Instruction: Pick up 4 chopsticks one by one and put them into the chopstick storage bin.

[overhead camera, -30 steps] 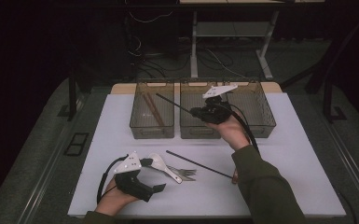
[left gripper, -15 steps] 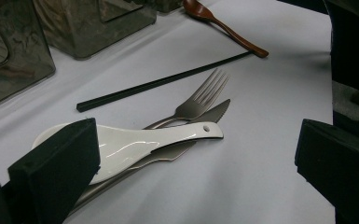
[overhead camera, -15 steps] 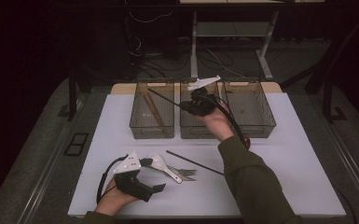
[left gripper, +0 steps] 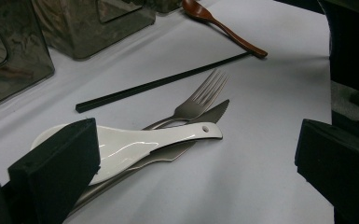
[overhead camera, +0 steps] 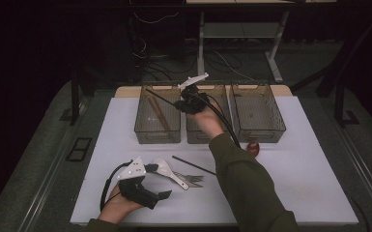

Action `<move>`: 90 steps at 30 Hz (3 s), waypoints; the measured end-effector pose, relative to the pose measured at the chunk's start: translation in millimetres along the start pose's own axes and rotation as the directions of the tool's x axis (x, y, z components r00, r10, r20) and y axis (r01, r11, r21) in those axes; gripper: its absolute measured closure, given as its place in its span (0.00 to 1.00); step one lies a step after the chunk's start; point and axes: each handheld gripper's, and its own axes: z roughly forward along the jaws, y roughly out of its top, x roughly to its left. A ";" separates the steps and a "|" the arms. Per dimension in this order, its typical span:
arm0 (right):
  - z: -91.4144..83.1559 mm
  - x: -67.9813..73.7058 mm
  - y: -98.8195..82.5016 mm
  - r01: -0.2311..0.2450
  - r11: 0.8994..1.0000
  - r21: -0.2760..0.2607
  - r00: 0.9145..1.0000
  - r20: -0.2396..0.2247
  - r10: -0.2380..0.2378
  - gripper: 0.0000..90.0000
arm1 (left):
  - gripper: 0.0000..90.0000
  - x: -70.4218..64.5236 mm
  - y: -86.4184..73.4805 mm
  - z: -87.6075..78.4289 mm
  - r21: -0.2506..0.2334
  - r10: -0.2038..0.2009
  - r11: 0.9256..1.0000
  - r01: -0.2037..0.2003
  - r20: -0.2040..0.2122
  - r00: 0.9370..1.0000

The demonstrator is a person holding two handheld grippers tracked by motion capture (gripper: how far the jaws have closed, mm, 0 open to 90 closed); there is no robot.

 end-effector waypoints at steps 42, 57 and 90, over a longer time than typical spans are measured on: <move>4.2 -7.4 -20.7 -0.029 0.999 0.016 0.994 -0.108 0.031 0.52 | 0.00 0.0 -0.5 1.8 0.012 0.003 1.000 -0.003 0.006 1.000; -52.9 -15.8 -51.5 0.012 0.999 -0.042 0.987 -0.158 -0.019 0.49 | 0.00 0.4 -1.3 2.3 0.020 -0.005 1.000 0.005 0.004 1.000; -113.5 -10.0 -155.7 0.014 1.000 -0.027 0.980 -0.199 -0.019 0.50 | 0.00 -1.7 -1.5 5.2 0.031 0.003 1.000 -0.003 0.004 1.000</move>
